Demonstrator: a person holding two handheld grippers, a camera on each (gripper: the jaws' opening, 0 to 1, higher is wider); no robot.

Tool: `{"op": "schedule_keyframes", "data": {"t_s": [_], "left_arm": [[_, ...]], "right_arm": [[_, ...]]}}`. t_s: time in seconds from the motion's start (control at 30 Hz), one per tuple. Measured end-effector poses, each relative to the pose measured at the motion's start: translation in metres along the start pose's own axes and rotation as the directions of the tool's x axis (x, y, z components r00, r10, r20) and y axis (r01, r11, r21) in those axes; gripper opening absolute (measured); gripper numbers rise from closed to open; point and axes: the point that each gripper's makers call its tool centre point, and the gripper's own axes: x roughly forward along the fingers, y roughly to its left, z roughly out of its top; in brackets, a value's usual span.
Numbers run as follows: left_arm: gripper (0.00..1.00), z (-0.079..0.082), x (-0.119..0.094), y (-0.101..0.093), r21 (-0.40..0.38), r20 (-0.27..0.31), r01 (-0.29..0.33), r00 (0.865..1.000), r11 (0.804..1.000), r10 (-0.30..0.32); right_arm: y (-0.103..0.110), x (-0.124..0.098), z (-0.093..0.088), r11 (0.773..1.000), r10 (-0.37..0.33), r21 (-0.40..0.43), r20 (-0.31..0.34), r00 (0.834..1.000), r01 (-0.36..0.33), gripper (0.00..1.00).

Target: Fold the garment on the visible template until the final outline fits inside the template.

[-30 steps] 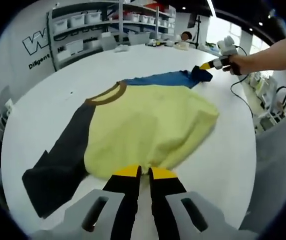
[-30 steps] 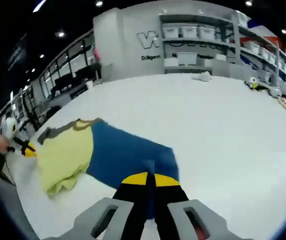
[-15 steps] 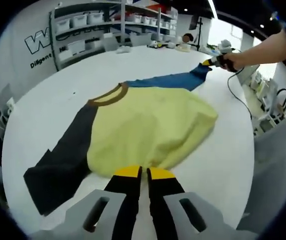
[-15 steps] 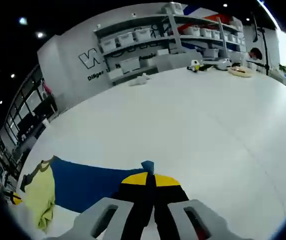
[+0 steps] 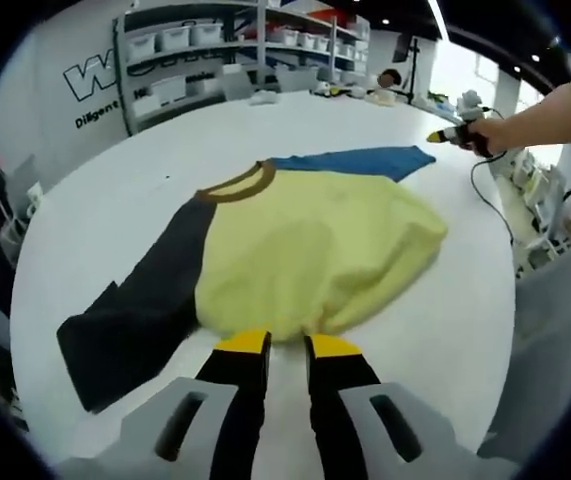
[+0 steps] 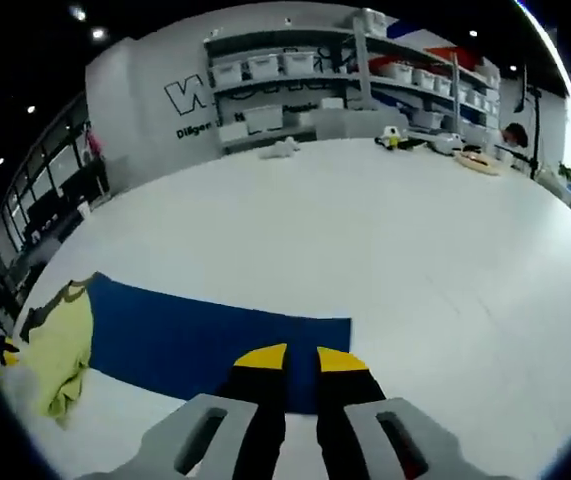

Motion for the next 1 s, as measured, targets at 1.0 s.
{"op": "schedule_keyframes", "data": {"t_s": [1.0], "left_arm": [[0.01,0.040,0.016,-0.015,-0.249,0.149,0.114,0.986,0.962,-0.079]], "right_arm": [[0.301,-0.023,-0.103,0.569,0.604,-0.461,-0.326,0.727,-0.680,0.00]]}}
